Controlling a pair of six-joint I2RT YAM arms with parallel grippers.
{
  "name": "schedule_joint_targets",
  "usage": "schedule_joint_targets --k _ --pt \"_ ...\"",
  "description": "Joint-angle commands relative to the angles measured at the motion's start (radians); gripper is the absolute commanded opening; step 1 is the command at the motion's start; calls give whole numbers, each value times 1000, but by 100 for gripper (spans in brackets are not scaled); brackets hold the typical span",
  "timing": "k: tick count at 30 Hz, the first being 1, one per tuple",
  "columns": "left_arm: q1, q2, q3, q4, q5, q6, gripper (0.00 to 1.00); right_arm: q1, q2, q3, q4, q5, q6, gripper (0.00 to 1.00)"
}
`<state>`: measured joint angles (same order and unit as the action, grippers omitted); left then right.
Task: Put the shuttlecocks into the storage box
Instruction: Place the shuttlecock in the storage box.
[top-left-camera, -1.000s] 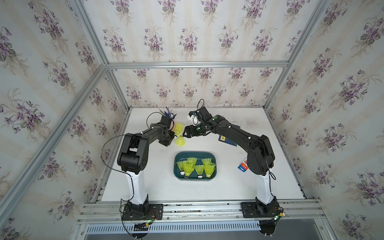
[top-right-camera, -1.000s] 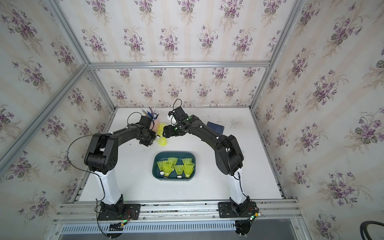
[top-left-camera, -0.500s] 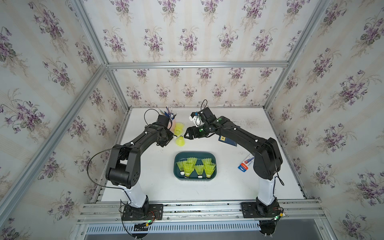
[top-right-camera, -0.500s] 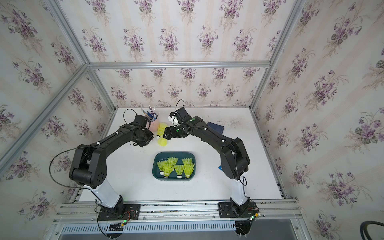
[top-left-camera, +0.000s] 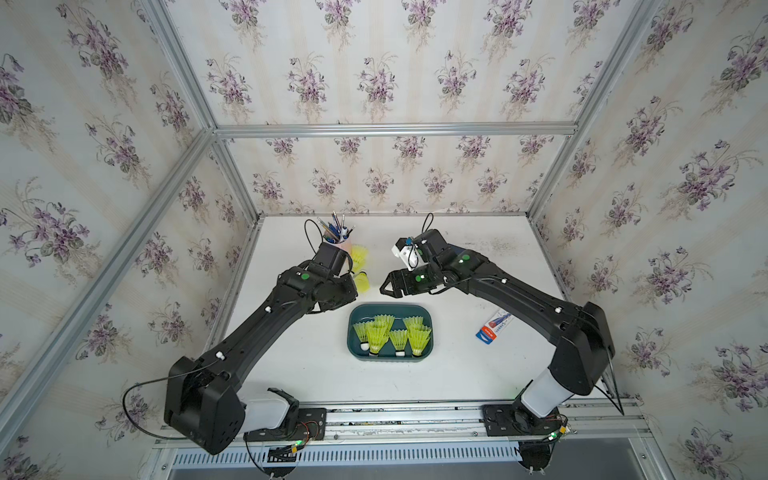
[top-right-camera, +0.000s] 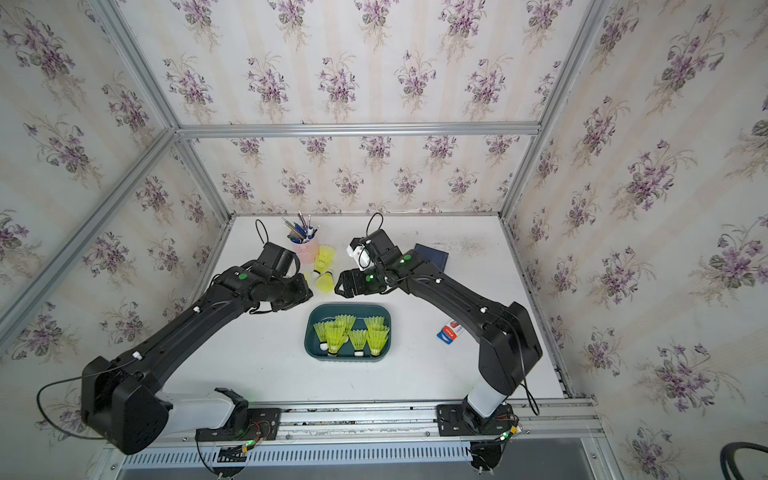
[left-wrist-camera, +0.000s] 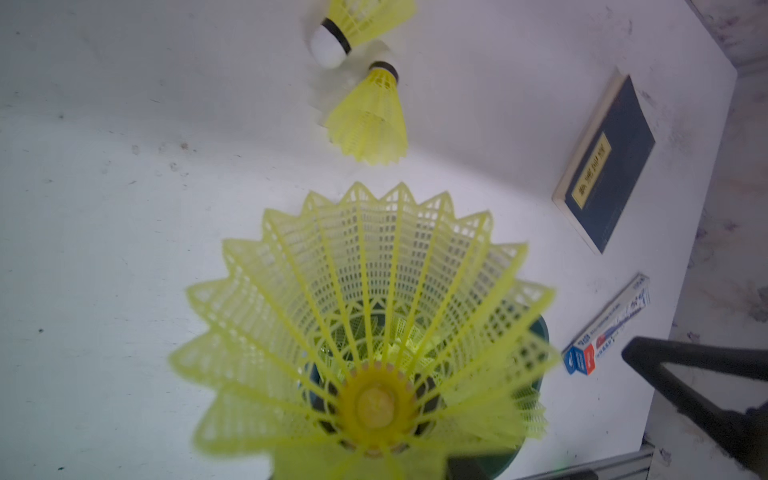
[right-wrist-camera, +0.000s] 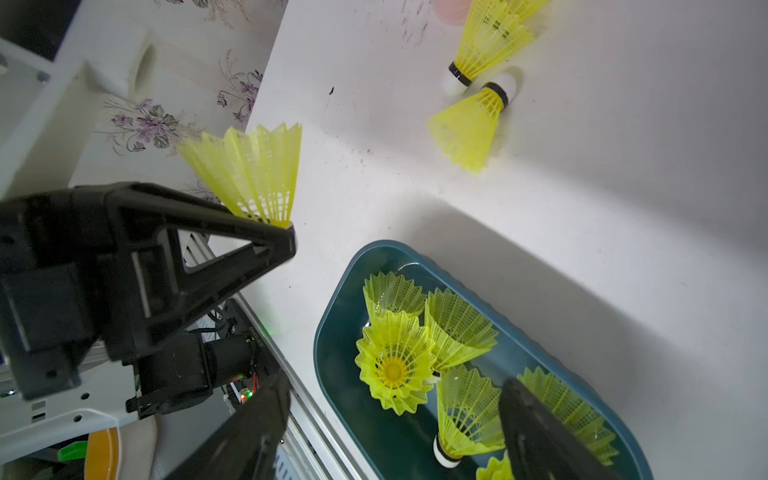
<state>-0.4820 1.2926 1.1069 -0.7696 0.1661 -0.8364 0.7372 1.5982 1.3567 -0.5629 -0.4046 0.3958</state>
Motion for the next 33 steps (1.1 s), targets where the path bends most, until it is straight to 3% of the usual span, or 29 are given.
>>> schedule_joint_targets --k 1,10,18,33 --pt "-82 -48 -9 -18 23 57 29 9 -77 -55 -30 32 45 81" --pt "-323 -156 -122 108 -25 6 29 37 -330 -249 -101 34 114 81" --pt "-493 -102 -162 180 -135 -73 29 37 -474 -372 -162 -11 123 80" --pt "-613 76 -144 223 -271 -194 29 38 -546 -518 -126 -45 174 80"
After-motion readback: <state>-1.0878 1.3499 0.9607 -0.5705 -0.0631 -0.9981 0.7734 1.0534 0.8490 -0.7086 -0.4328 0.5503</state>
